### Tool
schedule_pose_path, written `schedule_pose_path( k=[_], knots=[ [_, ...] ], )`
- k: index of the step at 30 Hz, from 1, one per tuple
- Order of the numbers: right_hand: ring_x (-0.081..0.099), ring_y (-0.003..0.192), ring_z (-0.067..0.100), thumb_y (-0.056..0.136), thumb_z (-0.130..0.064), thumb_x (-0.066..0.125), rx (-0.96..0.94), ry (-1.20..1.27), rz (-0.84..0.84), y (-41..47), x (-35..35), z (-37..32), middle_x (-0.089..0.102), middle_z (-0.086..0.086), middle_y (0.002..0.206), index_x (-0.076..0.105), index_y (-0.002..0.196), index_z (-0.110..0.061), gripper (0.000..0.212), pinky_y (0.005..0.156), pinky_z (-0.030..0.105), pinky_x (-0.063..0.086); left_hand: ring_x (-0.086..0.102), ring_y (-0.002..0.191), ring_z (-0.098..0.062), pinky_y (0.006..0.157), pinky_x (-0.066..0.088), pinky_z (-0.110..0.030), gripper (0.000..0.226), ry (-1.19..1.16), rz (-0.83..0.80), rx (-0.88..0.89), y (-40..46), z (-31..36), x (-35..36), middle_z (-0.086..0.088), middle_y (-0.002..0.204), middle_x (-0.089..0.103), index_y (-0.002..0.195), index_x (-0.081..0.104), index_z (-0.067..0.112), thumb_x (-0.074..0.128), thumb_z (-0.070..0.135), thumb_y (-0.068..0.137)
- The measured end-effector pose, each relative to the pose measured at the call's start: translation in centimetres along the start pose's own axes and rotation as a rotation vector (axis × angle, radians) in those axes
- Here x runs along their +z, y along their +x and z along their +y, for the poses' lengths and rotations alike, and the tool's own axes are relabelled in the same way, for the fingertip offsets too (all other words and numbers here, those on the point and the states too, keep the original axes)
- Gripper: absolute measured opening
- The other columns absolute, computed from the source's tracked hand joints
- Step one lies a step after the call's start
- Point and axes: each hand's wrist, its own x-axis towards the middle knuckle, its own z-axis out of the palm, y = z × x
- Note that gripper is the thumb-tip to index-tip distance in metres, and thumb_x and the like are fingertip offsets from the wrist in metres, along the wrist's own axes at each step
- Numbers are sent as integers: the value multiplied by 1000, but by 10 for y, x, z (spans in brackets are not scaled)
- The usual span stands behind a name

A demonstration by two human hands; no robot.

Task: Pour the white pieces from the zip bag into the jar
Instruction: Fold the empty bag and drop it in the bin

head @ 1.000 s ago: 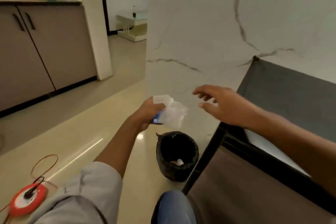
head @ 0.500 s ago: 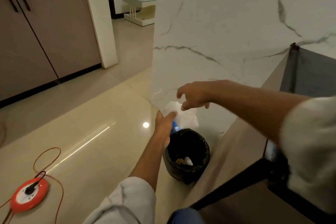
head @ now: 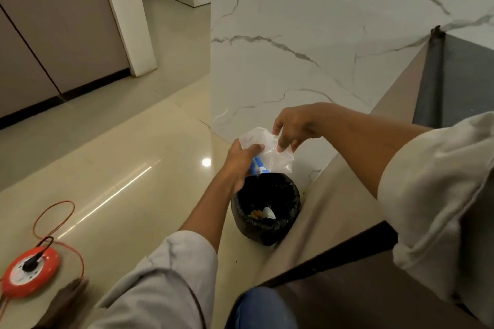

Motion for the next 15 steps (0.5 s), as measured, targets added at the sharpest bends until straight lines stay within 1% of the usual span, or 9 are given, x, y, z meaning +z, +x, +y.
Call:
schedule_pose_path(
  k=[2,4,5,8,11,12,13,14,15],
  knots=[
    [69,99,26,83,-11,75,55,-36,-16,4,0,8,58,12,130,53,132,-3,55,97,41,53,65,98,-24,81,59,-42,35,18,37,-25,11,-14,11,-1,110,64,120,51,24,67,19,89],
    [68,102,25,83,-19,77,84,-80,-14,9,0,14,54,11,138,49,136,-6,62,101,44,49,62,89,-16,67,56,-32,29,93,104,-43,20,-30,16,5,101,61,114,49,27,66,21,90],
    [67,104,25,83,-20,76,88,-95,-2,11,-1,15,55,11,137,48,136,-6,62,101,44,49,60,87,-14,64,53,-28,31,108,134,-61,24,-39,16,6,101,58,115,47,26,65,22,91],
    [66,105,26,84,-20,75,74,-105,36,16,-3,17,59,14,129,50,135,-5,58,100,43,50,58,93,-20,61,52,-29,46,110,215,-133,36,-64,16,-2,118,53,131,41,18,64,24,91],
    [66,106,28,85,-21,74,69,-118,44,19,-4,17,62,16,124,50,134,-5,57,100,43,50,54,83,-14,45,46,-20,57,173,264,-142,47,-79,19,-5,127,50,137,35,15,65,29,91],
    [66,106,28,85,-21,74,65,-132,53,19,-4,16,62,17,123,50,134,-5,56,100,42,50,55,86,-14,47,49,-20,65,172,240,-144,50,-81,21,-7,132,49,139,33,13,68,35,89],
    [66,105,28,86,-22,73,65,-150,62,19,-5,16,63,16,123,50,134,-5,56,99,42,50,57,96,-19,58,55,-23,81,165,196,-166,52,-82,22,-8,138,47,144,28,10,72,43,85],
    [66,105,28,86,-23,73,68,-166,66,19,-6,17,63,16,122,51,133,-5,55,99,42,51,57,110,-25,74,58,-32,99,157,143,-215,52,-81,23,-10,144,43,149,21,8,75,53,79],
    [67,104,28,86,-24,73,71,-177,68,18,-6,17,64,15,121,52,133,-6,54,99,42,51,52,121,-30,87,55,-40,113,143,102,-271,50,-82,21,-11,149,39,153,12,10,75,60,74]
  ],
)
